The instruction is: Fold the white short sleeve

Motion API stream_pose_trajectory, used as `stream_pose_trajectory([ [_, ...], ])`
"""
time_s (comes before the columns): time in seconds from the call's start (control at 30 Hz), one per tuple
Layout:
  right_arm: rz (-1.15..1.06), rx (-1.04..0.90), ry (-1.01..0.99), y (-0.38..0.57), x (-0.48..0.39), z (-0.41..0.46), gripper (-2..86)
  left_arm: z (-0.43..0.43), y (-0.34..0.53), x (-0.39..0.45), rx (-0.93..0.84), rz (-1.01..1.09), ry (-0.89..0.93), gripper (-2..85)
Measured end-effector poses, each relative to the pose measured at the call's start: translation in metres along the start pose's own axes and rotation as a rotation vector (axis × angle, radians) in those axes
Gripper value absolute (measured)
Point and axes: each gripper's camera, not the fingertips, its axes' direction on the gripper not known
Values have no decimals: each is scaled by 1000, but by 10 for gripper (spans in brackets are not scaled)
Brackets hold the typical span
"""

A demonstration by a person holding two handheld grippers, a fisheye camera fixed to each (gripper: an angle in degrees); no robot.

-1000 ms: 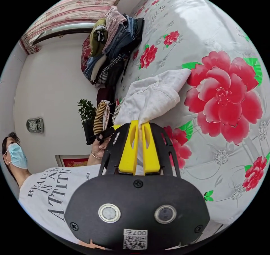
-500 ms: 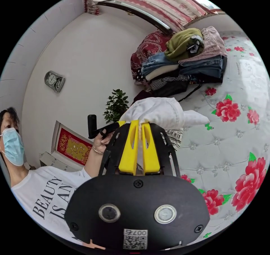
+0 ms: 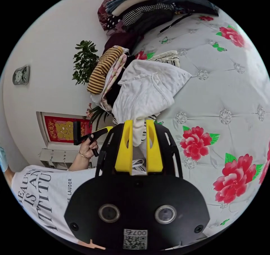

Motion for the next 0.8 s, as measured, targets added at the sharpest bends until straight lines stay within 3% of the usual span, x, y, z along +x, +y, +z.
stream_pose_trajectory([
  [0.17, -48, 56, 55, -3, -10, -21, 59, 8, -2, 31, 49, 1, -34, 93],
  [0.5, -452, -12, 325, -60, -113, 26, 58, 38, -29, 77, -32, 60, -144, 93],
  [0.63, -366, 19, 367, -85, -101, 23, 63, 30, -30, 77, -22, 126, -79, 91],
  [0.8, -24, 32, 295, -107, -18, 4, 82, 21, -33, 81, -40, 282, -64, 88],
])
